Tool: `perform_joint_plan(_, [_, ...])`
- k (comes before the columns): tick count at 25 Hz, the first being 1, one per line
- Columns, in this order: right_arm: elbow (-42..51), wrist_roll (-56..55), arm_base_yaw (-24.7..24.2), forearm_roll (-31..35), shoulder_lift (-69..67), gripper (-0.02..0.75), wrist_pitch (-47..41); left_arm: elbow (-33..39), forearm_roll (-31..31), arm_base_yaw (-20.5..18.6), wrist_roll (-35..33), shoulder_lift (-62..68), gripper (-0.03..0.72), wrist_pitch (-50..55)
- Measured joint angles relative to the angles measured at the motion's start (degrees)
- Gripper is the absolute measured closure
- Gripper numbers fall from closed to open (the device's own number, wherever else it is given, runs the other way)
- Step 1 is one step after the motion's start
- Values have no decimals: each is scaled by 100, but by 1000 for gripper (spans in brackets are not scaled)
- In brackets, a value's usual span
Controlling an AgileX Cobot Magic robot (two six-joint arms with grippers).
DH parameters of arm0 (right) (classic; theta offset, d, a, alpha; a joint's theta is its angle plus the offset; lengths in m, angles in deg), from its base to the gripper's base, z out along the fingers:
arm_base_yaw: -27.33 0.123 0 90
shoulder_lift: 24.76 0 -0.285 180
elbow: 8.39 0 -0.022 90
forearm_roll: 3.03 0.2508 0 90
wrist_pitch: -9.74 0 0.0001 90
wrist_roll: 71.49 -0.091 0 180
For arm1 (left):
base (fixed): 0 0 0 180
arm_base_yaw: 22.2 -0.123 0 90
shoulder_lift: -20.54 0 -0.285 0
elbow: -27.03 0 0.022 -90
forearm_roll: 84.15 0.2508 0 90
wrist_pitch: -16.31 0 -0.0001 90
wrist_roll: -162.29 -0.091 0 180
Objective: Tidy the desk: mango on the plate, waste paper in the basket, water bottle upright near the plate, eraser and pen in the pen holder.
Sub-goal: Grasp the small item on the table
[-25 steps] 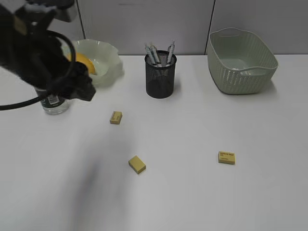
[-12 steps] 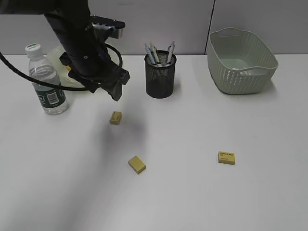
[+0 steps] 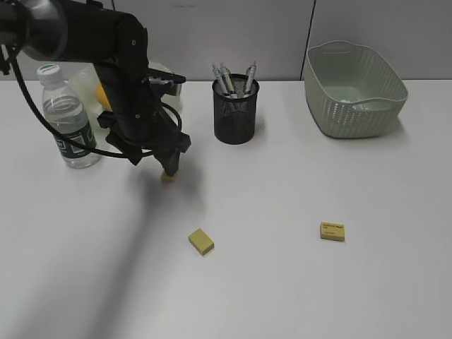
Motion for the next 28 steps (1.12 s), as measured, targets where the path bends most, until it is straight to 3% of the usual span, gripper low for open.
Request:
perform_joint_plan(9, [0, 0, 0, 0, 0, 282, 0, -418, -310, 12, 140, 431, 175, -76])
perform_joint_plan(22, [0, 0, 0, -11, 0, 282, 0, -487, -73, 23, 502, 636, 431, -232])
perform_joint_plan(28, [0, 0, 0, -11, 0, 282, 0, -505, -55, 23, 514, 676, 448, -235])
